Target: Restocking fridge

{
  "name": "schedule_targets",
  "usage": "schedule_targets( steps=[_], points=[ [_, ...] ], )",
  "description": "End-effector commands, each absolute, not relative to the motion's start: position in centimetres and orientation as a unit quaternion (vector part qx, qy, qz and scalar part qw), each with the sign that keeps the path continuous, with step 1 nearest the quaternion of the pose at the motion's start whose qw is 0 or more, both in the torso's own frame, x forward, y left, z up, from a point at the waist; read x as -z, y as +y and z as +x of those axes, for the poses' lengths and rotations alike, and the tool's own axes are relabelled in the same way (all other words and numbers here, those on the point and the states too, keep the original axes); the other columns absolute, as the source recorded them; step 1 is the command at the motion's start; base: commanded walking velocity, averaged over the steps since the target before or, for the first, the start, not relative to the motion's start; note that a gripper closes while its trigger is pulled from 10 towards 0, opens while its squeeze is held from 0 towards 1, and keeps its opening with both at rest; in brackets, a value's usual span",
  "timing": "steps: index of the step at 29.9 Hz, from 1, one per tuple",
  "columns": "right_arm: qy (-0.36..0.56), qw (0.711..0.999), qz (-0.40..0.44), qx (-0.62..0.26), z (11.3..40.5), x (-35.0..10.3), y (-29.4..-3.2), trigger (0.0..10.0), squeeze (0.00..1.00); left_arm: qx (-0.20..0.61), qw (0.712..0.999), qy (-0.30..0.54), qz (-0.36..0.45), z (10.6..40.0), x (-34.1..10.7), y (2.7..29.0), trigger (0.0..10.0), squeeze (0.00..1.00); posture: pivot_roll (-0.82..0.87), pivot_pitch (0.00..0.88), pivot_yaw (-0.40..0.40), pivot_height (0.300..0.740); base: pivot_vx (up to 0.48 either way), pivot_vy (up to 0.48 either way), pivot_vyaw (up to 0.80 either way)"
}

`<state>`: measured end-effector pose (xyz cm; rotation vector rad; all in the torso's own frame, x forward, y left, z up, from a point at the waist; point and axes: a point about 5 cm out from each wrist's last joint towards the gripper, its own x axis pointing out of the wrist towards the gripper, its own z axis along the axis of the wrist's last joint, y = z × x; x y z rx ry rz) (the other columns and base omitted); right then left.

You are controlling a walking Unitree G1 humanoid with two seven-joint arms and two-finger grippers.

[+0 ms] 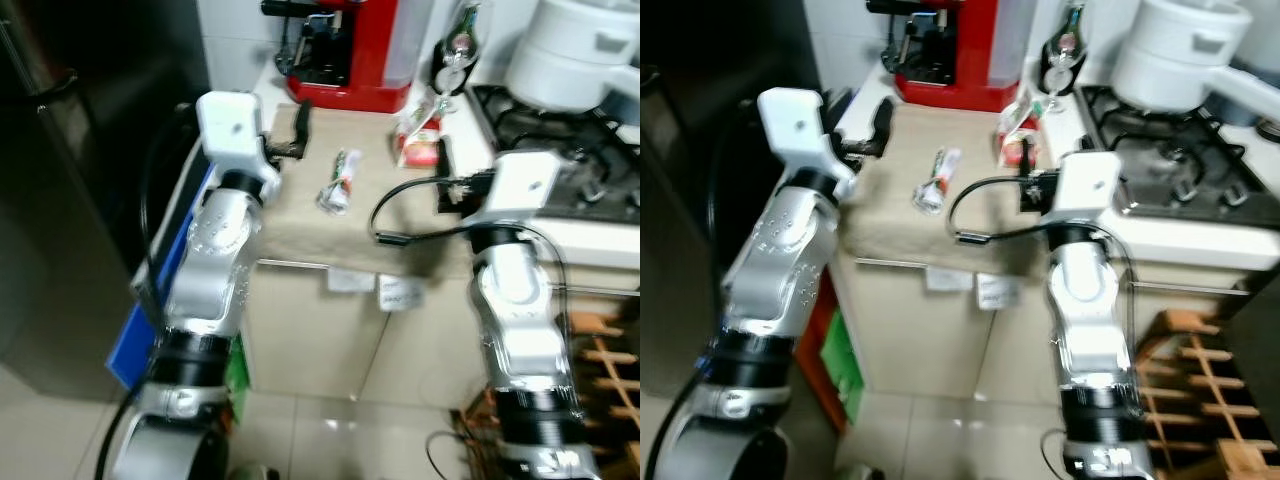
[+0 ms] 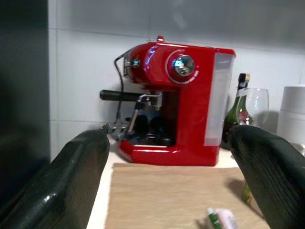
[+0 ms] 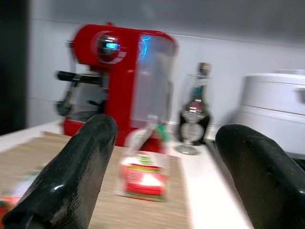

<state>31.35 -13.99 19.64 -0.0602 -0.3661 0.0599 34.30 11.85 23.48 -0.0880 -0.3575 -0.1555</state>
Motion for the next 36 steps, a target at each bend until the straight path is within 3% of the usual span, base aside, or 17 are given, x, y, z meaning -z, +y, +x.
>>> schedule_targets(
  steps=[1, 14, 20, 36],
  points=[
    [-0.196, 0.98, -0.038, -0.004, 31.4, -20.3, -15.1, 10.0, 0.0, 0.092, 0.977, -0.186, -0.048, 34.1, -23.9, 10.9, 10.0, 0.0, -0.11, 0.0, -0.009, 0.711, 0.0, 0.0, 0.0],
    [-0.21, 0.978, -0.016, 0.002, 31.7, -21.7, -14.6, 10.0, 0.0, 0.102, 0.974, -0.196, -0.049, 33.4, -24.1, 10.7, 10.0, 0.0, -0.1, 0.0, -0.015, 0.711, 0.0, 0.0, 0.0],
    [-0.217, 0.976, 0.003, -0.011, 33.2, -23.3, -13.6, 10.0, 0.0, 0.115, 0.967, -0.224, -0.035, 32.8, -24.9, 10.3, 10.0, 0.0, -0.09, 0.0, -0.034, 0.711, 0.472, 0.0, 0.0],
    [-0.25, 0.968, 0.005, -0.003, 33.6, -24.7, -13.5, 10.0, 0.0, 0.124, 0.957, -0.261, -0.024, 32.7, -26.8, 10.5, 10.0, 0.0, -0.07, 0.0, -0.042, 0.711, 0.478, 0.0, 0.0]
  ],
)
